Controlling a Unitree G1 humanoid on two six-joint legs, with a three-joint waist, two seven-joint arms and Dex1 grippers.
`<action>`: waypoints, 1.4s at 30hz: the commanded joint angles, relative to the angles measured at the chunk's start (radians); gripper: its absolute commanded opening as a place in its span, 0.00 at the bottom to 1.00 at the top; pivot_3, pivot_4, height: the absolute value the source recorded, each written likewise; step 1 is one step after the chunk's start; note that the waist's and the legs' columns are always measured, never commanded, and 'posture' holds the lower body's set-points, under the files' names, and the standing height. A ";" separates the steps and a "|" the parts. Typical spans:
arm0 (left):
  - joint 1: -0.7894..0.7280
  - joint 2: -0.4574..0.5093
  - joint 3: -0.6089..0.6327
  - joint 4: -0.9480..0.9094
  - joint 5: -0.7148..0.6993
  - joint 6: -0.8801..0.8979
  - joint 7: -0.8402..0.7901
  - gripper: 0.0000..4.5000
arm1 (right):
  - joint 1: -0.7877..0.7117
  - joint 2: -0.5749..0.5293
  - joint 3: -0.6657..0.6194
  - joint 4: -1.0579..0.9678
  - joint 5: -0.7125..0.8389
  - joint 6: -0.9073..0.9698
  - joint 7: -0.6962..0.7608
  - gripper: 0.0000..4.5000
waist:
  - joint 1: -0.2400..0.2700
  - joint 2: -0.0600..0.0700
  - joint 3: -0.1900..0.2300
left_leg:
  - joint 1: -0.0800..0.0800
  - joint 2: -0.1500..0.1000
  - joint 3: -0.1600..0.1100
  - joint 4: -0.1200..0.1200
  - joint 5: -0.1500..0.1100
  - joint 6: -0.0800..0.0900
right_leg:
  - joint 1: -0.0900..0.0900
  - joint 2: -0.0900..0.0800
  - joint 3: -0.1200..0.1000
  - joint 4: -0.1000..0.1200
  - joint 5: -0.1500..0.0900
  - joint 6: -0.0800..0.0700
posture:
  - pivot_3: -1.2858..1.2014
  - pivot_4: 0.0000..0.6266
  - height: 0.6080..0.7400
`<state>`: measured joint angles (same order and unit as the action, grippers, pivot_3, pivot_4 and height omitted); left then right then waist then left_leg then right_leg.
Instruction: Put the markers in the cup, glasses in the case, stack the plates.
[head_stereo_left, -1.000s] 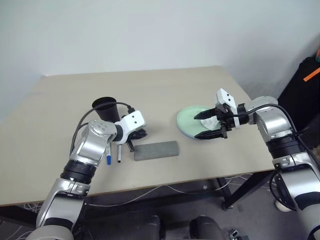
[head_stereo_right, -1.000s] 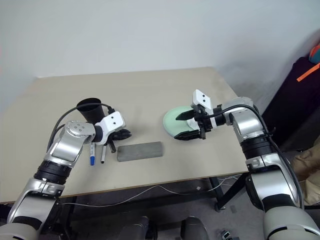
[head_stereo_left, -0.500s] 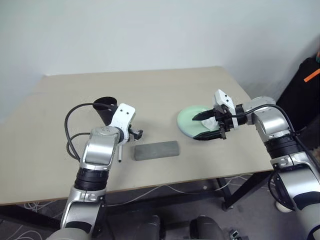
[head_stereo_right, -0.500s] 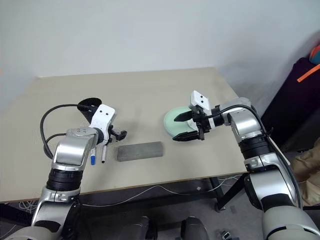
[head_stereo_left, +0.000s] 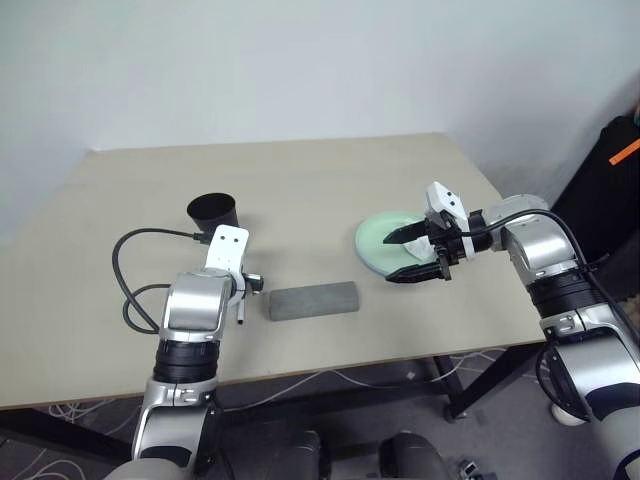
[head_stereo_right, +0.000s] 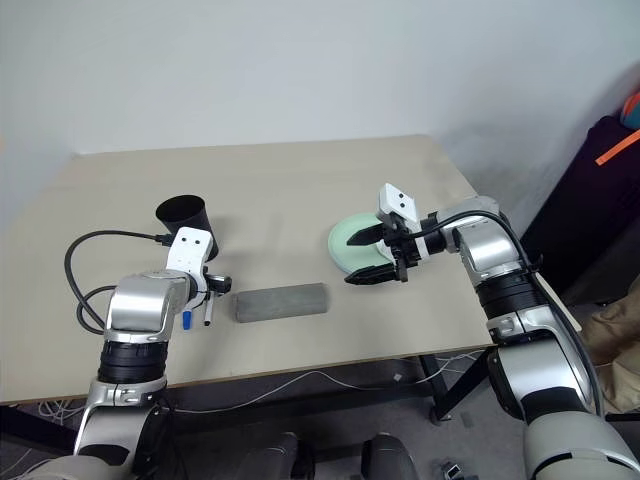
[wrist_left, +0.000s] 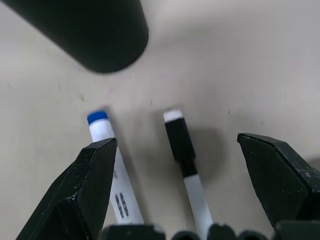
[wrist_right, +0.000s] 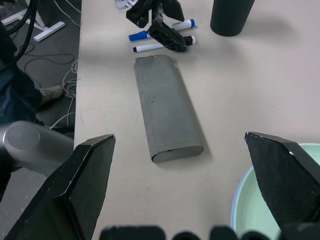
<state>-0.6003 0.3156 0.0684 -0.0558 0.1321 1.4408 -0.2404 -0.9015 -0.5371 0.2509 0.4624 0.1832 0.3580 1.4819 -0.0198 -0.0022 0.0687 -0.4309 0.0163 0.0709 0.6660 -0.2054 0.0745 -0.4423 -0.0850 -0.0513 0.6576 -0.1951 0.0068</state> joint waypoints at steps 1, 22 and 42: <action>-0.102 -0.004 0.014 0.044 0.005 0.071 0.053 0.93 | -0.033 0.001 -0.013 -0.010 0.004 -0.006 0.001 1.00 | 0.000 -0.001 0.000 | 0.000 0.000 0.000 0.000 0.000 0.000 | 0.000 0.000 0.000 0.000 0.000 0.000 | 0.52 0.00 0.99; -0.319 -0.062 0.090 0.425 -0.035 0.162 0.184 0.93 | -0.017 0.013 -0.018 -0.018 0.010 -0.008 -0.013 1.00 | -0.002 -0.001 0.000 | 0.000 0.000 0.000 -0.001 0.000 0.000 | -0.001 -0.001 0.001 0.000 0.001 0.002 | 0.52 0.00 0.99; -0.378 -0.070 0.215 0.522 -0.054 0.088 0.276 0.19 | -0.013 0.016 -0.020 -0.024 0.012 -0.013 -0.024 1.00 | -0.004 -0.001 0.000 | 0.000 0.000 0.000 -0.003 0.000 -0.001 | -0.002 -0.001 0.002 -0.001 0.007 0.001 | 0.52 0.00 0.99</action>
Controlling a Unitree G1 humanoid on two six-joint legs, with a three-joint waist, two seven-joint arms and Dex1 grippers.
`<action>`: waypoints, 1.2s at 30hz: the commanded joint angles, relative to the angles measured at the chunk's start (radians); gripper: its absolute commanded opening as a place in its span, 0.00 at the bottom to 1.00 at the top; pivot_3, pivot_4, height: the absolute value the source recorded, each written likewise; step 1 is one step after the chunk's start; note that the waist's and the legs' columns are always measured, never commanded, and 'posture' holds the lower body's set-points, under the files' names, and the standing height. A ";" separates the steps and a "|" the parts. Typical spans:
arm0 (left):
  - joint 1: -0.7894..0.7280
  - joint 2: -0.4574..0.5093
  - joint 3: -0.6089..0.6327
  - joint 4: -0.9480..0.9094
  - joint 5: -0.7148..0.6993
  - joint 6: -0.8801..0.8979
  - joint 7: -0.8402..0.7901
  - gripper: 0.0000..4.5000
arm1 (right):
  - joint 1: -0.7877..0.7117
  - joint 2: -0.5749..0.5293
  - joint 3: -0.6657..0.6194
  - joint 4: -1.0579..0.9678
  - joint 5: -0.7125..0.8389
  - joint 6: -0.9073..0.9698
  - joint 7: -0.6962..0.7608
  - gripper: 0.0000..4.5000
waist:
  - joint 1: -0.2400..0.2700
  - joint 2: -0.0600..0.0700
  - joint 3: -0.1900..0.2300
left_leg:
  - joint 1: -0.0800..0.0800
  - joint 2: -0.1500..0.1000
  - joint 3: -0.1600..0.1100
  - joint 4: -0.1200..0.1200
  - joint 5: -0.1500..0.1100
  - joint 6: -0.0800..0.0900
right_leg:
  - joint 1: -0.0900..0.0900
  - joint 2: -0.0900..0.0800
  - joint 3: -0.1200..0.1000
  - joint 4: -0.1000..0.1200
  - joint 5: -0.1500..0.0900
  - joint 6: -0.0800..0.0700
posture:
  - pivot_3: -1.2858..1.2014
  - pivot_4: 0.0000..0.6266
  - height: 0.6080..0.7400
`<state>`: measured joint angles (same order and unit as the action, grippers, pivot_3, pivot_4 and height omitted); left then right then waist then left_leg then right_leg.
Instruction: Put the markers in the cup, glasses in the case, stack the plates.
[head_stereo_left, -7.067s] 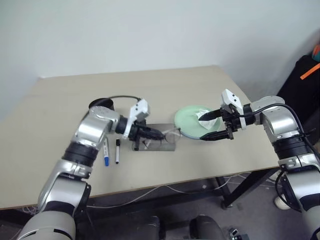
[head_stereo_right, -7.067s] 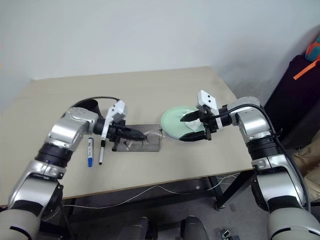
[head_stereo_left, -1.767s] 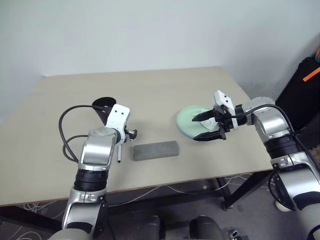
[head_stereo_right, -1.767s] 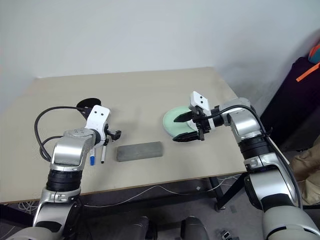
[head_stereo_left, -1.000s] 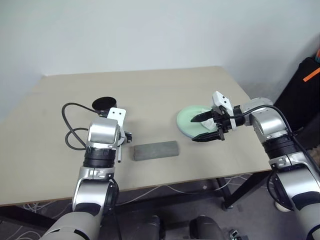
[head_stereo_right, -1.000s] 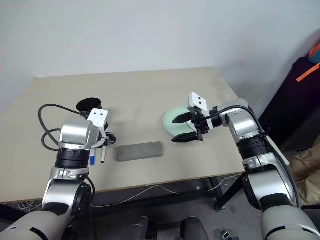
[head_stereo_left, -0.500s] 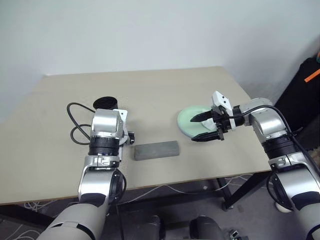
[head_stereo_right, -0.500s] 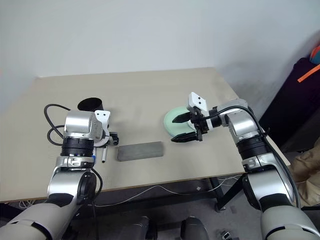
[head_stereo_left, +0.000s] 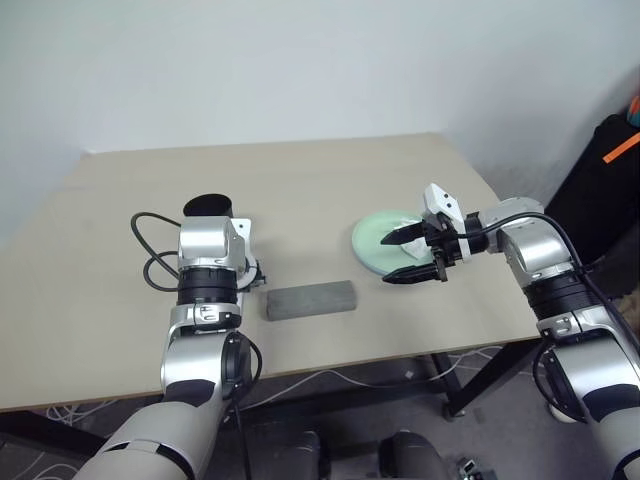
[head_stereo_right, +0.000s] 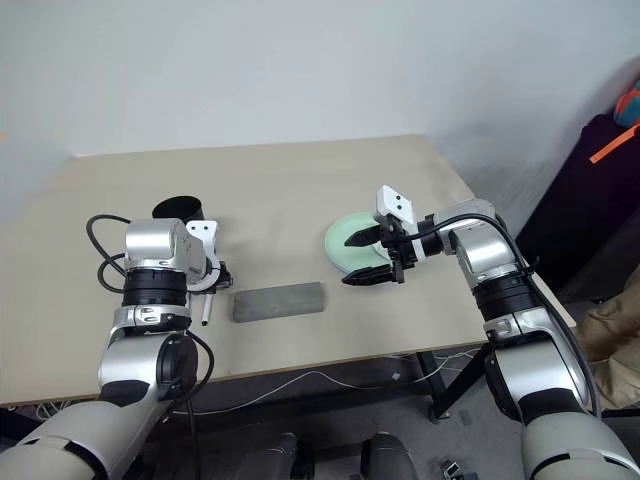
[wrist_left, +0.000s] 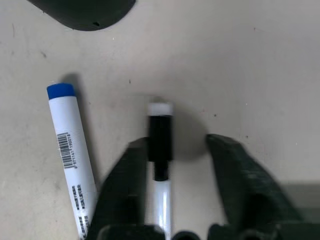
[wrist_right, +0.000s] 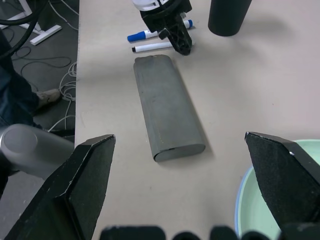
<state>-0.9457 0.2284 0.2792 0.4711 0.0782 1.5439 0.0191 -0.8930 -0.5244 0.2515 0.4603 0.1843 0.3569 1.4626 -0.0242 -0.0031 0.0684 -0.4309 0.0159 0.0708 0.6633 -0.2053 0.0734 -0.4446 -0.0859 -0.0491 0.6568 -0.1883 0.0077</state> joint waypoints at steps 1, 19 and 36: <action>-0.032 0.021 -0.003 -0.004 0.002 -0.019 0.020 0.11 | -0.023 0.005 -0.020 -0.020 0.011 -0.013 -0.005 1.00 | 0.000 0.000 0.000 | 0.000 0.000 0.000 0.000 0.000 0.000 | 0.000 0.000 0.000 0.000 0.000 0.000 | 0.52 0.00 0.99; 0.037 0.343 -0.500 -0.416 -0.275 -0.252 -0.557 0.03 | -0.024 0.009 -0.020 -0.019 0.009 -0.013 -0.004 1.00 | 0.001 0.000 0.000 | -0.001 0.000 0.001 -0.004 0.000 0.000 | -0.002 -0.001 0.002 -0.008 0.001 -0.006 | 0.52 0.00 0.99; 0.047 0.205 -0.119 -0.091 -0.146 -1.352 -0.127 0.03 | -0.030 0.012 -0.024 -0.013 0.009 -0.007 -0.008 1.00 | 0.003 0.000 0.000 | -0.001 -0.001 0.006 -0.010 0.002 0.002 | 0.001 0.003 0.004 -0.015 0.006 -0.002 | 0.52 0.00 0.99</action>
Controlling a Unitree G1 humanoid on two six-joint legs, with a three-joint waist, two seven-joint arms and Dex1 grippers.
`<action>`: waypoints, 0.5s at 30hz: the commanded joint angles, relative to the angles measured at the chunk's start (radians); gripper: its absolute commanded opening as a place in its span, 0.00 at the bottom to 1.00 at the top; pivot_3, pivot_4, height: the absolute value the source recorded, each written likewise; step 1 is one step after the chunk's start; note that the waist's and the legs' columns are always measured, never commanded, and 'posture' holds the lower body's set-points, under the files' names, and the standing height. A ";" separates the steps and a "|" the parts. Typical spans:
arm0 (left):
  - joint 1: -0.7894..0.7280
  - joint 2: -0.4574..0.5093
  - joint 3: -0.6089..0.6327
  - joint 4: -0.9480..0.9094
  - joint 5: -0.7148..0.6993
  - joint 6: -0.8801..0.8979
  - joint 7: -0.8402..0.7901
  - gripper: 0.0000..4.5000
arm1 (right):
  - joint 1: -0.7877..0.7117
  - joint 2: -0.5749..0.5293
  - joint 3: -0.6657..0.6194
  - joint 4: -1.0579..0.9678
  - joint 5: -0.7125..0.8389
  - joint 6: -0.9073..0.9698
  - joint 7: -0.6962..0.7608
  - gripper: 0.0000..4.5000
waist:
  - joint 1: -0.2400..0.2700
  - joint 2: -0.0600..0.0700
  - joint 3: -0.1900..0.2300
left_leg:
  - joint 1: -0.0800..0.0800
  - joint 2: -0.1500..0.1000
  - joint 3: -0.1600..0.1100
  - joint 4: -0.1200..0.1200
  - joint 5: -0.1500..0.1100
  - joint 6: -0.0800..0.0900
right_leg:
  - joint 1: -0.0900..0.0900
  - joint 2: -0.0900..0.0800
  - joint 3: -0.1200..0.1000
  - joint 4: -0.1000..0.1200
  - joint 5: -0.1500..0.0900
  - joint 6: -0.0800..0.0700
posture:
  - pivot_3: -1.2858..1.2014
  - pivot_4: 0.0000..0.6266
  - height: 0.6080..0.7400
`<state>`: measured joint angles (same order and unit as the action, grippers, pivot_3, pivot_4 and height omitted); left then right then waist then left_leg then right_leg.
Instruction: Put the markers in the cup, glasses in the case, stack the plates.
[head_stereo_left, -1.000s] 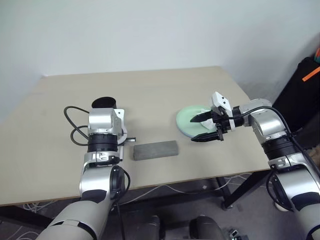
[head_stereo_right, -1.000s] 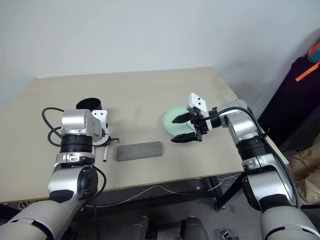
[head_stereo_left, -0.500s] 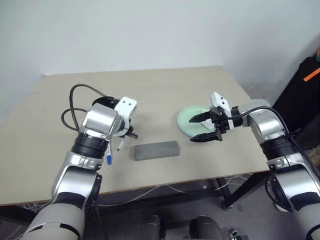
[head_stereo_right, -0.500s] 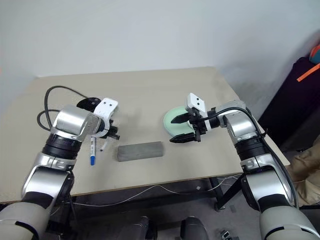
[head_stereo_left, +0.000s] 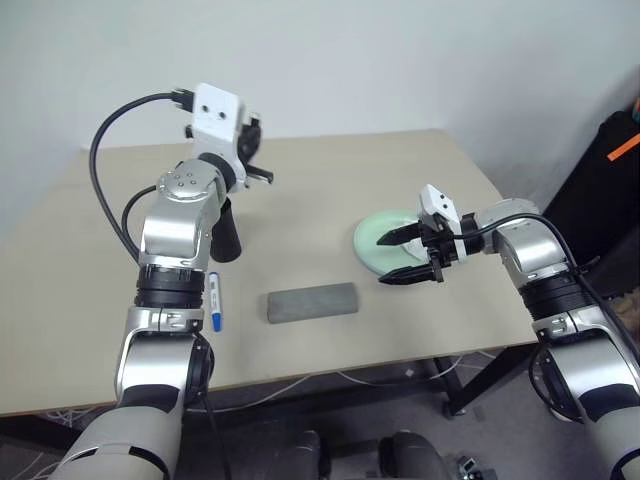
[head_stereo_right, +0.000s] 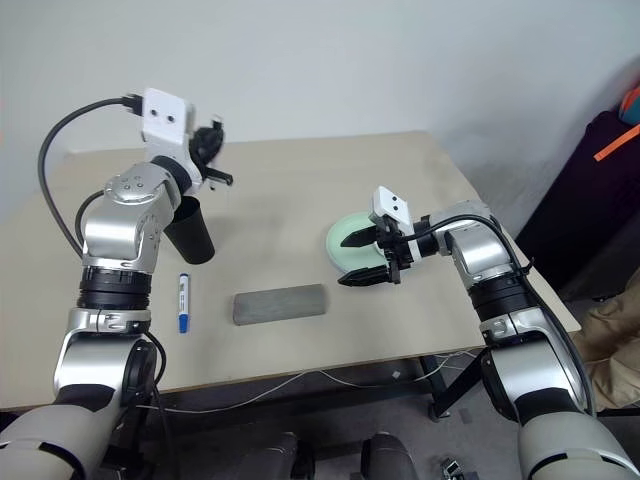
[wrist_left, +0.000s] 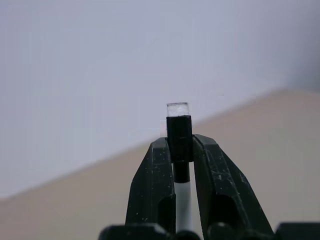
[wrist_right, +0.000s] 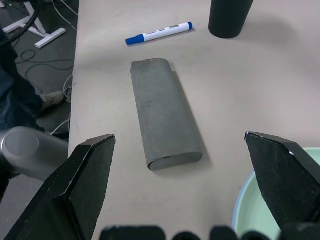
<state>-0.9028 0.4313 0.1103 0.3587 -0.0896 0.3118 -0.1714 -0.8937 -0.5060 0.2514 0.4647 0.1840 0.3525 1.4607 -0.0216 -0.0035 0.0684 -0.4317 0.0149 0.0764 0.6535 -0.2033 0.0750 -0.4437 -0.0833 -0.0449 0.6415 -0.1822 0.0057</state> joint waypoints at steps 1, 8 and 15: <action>0.006 0.002 0.056 0.035 0.026 -0.145 0.076 0.03 | -0.030 -0.007 -0.024 -0.017 0.009 -0.002 -0.006 1.00 | 0.000 0.000 0.000 | 0.000 0.000 0.000 0.001 0.000 0.000 | 0.000 0.000 0.000 0.000 0.000 0.000 | 0.52 0.00 0.99; 0.061 0.005 0.075 0.052 0.051 -0.266 0.126 0.03 | -0.031 -0.006 -0.025 -0.022 0.012 0.004 -0.007 1.00 | 0.002 0.000 0.000 | 0.000 0.000 0.000 0.006 0.000 0.001 | 0.002 0.000 -0.001 0.000 0.003 0.004 | 0.52 0.00 0.99; 0.087 -0.003 0.078 0.089 0.045 -0.303 0.124 0.03 | -0.038 0.001 -0.023 -0.017 0.013 0.003 -0.005 1.00 | 0.002 0.000 0.000 | 0.000 0.000 0.001 0.006 0.000 0.001 | 0.002 -0.001 -0.001 0.000 0.003 0.004 | 0.52 0.00 0.99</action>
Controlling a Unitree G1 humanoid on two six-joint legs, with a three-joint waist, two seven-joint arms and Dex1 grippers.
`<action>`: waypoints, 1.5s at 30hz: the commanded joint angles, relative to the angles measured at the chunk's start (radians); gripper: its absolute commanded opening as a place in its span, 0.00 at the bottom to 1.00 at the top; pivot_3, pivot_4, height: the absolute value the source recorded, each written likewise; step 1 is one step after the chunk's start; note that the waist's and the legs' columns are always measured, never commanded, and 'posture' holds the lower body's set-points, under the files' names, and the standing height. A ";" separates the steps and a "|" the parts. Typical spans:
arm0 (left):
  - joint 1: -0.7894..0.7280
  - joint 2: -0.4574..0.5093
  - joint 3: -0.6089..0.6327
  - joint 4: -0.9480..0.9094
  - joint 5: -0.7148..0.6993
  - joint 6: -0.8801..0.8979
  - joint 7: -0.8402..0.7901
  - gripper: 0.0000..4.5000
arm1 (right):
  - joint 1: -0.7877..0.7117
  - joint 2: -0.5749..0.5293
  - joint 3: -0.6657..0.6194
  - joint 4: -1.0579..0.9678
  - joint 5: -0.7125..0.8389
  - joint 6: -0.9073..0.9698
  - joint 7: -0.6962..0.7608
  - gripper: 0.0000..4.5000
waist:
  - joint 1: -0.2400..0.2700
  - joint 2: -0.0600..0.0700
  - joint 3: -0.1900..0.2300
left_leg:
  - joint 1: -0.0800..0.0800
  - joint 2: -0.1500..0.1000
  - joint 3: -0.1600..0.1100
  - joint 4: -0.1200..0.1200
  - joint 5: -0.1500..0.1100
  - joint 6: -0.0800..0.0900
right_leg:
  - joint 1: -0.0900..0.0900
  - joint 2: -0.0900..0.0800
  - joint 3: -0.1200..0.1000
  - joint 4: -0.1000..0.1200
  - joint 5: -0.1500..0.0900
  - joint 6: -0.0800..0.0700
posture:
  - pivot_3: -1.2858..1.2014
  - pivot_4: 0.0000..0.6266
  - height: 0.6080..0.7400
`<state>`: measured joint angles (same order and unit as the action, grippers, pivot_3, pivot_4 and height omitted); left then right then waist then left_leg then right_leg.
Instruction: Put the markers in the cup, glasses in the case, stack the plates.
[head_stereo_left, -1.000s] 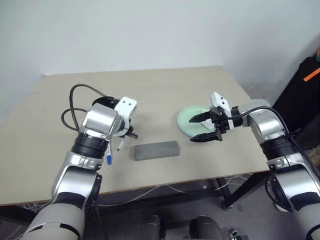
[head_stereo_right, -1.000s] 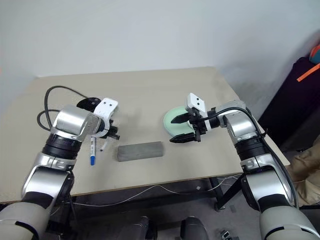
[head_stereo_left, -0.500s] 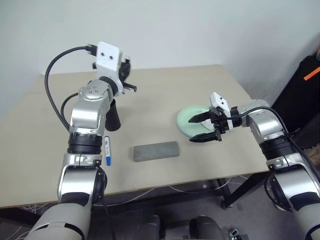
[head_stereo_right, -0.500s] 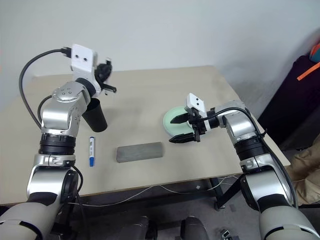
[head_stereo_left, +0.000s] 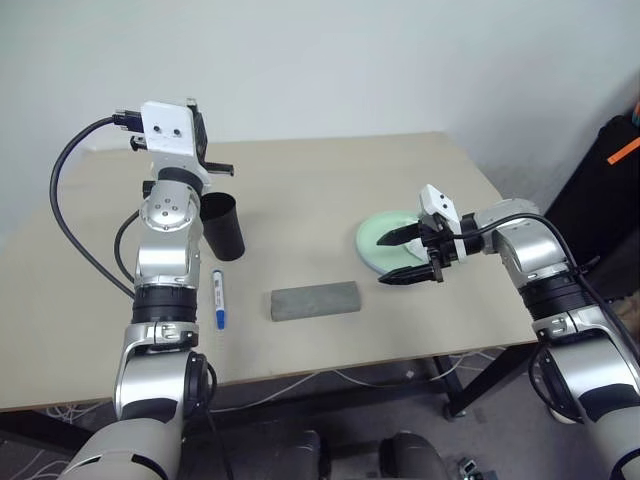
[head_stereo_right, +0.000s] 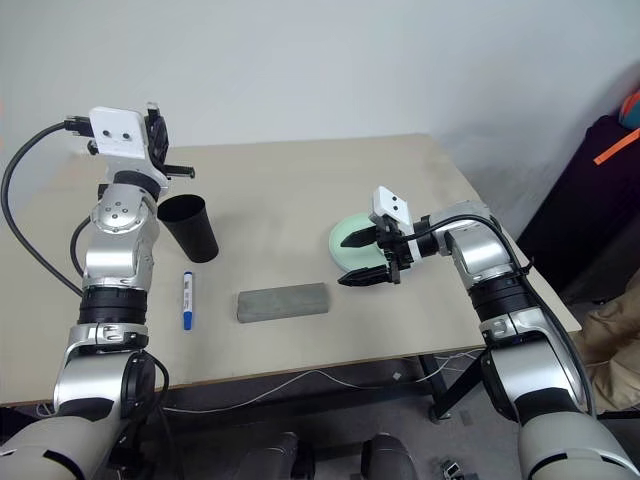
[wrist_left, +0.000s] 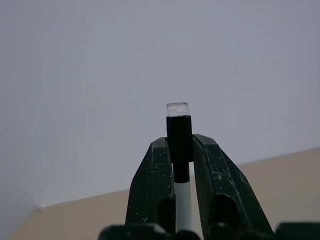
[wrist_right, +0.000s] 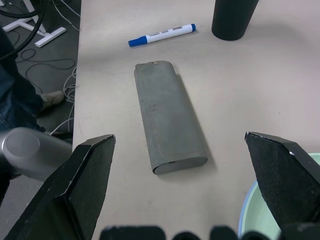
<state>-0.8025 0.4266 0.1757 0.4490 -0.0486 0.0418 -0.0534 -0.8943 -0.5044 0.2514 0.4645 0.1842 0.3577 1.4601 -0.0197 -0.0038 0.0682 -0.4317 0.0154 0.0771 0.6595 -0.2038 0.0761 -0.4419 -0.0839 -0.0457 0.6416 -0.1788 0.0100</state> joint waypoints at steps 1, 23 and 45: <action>-0.012 0.001 0.013 0.008 0.003 -0.038 0.005 0.03 | -0.039 0.000 -0.023 -0.016 0.012 -0.003 -0.005 1.00 | 0.000 0.000 0.000 | 0.000 0.000 0.000 0.000 0.000 0.000 | 0.000 0.000 0.000 0.000 0.000 0.000 | 0.52 0.00 0.99; -0.025 -0.024 -0.017 0.331 0.024 -0.292 -0.020 0.03 | -0.045 0.008 -0.028 -0.016 0.015 -0.002 -0.009 1.00 | 0.000 0.000 0.000 | -0.001 0.000 0.000 0.000 0.000 0.000 | -0.001 0.000 0.000 0.000 0.000 0.000 | 0.52 0.00 0.99; 0.005 0.015 0.007 0.016 0.042 0.202 0.035 0.89 | -0.040 0.008 -0.028 -0.029 0.021 0.010 -0.009 1.00 | -0.001 0.000 0.000 | -0.004 0.000 -0.001 0.001 0.000 0.000 | -0.003 0.000 -0.002 0.000 0.000 0.000 | 0.52 0.00 0.99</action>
<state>-0.7691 0.4118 0.1741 0.5757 -0.0291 0.0989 -0.0568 -0.9021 -0.4885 0.2510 0.4620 0.1882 0.3686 1.4537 -0.0205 -0.0042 0.0681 -0.4358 0.0158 0.0763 0.6604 -0.2039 0.0762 -0.4449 -0.0841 -0.0473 0.6416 -0.1784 0.0099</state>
